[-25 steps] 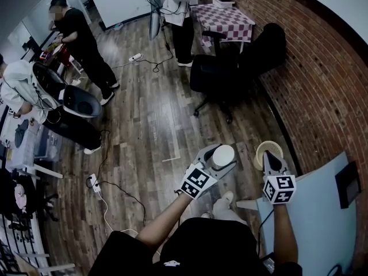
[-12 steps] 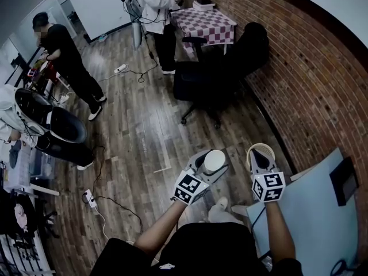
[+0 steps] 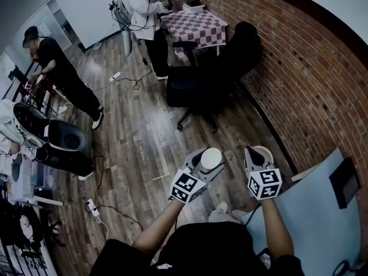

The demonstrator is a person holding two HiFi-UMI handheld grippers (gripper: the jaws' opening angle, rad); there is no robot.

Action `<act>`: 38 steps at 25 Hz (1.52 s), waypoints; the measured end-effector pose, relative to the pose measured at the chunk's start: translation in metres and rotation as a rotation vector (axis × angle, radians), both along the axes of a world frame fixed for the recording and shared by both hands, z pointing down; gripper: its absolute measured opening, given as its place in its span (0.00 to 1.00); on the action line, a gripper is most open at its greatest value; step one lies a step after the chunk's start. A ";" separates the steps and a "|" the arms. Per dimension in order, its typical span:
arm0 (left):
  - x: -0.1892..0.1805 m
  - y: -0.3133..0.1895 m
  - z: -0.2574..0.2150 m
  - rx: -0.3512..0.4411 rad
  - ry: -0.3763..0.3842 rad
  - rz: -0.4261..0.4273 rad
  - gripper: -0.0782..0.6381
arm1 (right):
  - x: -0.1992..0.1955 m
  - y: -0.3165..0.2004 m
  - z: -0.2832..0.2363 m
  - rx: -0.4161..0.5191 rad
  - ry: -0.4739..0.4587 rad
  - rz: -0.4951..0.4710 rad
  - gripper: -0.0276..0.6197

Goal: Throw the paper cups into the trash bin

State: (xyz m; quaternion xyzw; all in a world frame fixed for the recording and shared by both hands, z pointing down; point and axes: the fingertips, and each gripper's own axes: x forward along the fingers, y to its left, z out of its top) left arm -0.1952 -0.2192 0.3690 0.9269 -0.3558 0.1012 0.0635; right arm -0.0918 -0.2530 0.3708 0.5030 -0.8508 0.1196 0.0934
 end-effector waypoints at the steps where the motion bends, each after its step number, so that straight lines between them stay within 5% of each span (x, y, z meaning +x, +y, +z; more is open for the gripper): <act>1: 0.003 0.000 -0.001 0.001 -0.006 0.007 0.58 | 0.002 -0.001 -0.002 0.004 -0.009 0.004 0.04; 25: 0.106 -0.061 0.015 -0.051 -0.037 0.260 0.58 | 0.102 -0.023 0.028 -0.058 -0.052 0.267 0.04; 38: 0.144 -0.133 0.082 -0.195 -0.061 0.507 0.58 | 0.133 -0.065 0.077 -0.192 -0.046 0.527 0.04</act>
